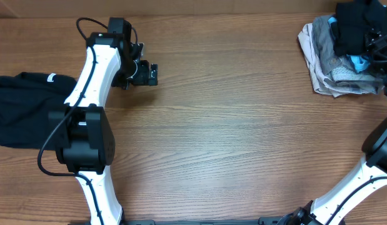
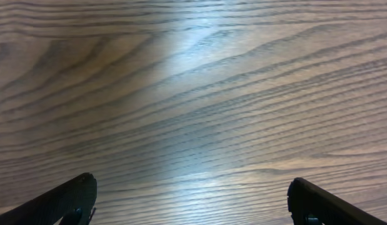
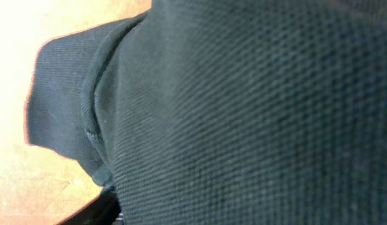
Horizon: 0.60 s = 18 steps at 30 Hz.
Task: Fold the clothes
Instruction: 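Release and press the bundle onto the stack with the right gripper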
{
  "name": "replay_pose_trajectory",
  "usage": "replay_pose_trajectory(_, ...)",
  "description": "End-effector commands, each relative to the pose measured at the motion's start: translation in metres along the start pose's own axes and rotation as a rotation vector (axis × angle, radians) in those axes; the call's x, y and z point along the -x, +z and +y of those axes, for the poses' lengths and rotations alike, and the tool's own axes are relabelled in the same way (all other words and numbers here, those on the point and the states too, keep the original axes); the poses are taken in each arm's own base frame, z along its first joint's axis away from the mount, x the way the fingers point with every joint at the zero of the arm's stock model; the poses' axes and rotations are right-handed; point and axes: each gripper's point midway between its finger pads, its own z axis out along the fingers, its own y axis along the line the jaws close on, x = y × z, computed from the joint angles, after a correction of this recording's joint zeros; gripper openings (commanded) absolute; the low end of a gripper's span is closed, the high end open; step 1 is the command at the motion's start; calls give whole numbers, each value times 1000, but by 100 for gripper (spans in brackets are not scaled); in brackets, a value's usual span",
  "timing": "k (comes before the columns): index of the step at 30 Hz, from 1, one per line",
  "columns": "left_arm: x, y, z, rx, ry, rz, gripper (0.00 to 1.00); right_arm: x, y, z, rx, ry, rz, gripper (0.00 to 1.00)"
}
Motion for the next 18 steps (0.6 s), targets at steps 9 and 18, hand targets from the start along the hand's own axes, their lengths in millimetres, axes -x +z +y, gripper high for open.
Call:
replay_pose_trajectory(9,-3,4,-6,-11,1,11,100,59,-77,28,-19,-13,-76,87)
replay_pose_trajectory(18,-1,4,-6,-11,3,4,100,67,-120,60,-45,-182,-70,84)
